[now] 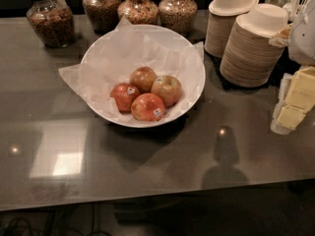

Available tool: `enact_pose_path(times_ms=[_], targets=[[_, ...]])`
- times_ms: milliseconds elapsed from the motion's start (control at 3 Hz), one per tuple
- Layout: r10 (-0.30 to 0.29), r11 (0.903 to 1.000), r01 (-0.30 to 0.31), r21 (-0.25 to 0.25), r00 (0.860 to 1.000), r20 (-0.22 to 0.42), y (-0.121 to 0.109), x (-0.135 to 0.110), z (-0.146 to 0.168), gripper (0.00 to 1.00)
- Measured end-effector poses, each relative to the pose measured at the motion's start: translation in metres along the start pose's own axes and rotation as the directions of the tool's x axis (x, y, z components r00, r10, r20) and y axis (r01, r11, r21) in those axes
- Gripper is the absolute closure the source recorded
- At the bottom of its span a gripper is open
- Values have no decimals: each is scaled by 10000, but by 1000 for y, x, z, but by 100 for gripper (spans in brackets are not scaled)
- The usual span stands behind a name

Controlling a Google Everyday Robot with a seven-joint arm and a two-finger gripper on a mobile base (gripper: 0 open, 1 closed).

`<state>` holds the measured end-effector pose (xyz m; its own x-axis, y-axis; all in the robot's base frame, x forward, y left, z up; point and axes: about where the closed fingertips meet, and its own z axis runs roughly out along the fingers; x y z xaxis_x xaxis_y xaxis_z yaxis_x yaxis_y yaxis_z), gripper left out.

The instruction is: Pick apple from white bowl

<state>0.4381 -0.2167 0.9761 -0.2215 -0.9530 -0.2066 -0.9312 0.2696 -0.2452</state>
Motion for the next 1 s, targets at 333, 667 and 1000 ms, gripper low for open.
enact_pose_path(times_ms=[333,667,1000], targets=[[0,10000,0,0,10000,0,0,0,0,0],[-193,9997,190,150,9996,214,-2,-7,-1,0],[-1006,9949,995,163,9900,987,-9,-34,7,0]])
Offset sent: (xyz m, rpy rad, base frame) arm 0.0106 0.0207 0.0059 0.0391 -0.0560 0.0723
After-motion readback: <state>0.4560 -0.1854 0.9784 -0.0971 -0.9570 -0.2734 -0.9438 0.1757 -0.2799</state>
